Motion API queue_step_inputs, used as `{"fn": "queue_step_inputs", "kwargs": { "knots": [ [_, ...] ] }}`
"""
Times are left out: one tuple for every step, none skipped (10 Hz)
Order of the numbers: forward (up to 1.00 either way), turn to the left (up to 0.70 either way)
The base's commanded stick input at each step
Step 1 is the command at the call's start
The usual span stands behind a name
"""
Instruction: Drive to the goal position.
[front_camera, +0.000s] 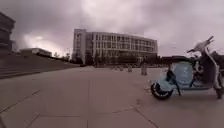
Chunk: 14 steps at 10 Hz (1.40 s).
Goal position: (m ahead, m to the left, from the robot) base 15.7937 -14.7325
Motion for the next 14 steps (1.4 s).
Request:
{"fn": "queue_step_inputs", "kwargs": {
  "knots": [
    [0.81,-0.14],
    [0.81,-0.14],
    [0.81,-0.14],
    [0.81,-0.14],
    [0.81,-0.14],
    [0.81,-0.14],
    [0.82,-0.14],
    [0.83,-0.14],
    [0.83,-0.14],
    [0.84,-0.14],
    [0.83,-0.14],
    [0.83,-0.14],
    [0.84,-0.14],
    [0.84,-0.14]
  ]
}}
